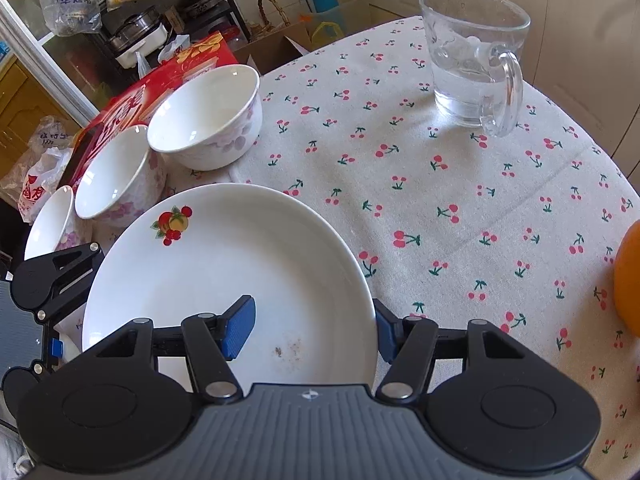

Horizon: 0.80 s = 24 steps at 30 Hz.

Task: Organize plates and bowls
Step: 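Lift the plate with the right gripper and carry it toward the plate stack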

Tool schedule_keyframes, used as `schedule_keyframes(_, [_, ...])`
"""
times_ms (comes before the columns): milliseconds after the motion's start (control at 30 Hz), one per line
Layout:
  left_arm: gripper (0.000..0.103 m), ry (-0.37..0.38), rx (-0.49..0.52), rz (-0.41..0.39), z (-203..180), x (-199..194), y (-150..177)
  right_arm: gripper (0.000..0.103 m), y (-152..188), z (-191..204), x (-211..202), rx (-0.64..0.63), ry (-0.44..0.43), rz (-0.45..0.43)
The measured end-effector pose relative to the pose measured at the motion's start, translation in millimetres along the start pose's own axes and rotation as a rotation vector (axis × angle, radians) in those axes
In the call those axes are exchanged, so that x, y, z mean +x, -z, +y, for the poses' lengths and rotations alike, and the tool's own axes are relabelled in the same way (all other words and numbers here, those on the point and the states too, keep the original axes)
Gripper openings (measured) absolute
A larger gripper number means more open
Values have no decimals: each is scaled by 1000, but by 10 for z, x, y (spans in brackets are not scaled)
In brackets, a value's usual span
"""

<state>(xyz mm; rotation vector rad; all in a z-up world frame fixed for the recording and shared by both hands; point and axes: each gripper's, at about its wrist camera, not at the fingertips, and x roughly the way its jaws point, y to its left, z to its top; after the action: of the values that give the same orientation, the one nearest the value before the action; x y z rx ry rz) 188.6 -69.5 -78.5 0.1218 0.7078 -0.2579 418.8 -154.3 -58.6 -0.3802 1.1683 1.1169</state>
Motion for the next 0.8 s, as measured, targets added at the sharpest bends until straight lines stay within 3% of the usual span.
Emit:
schedule_keyframes(333, [84, -15, 21, 9, 42, -59, 63, 67, 22, -26, -1, 3, 14, -10])
schedule_keyframes(800, [83, -8, 22, 15, 64, -73, 64, 69, 16, -52, -64, 37, -42, -42])
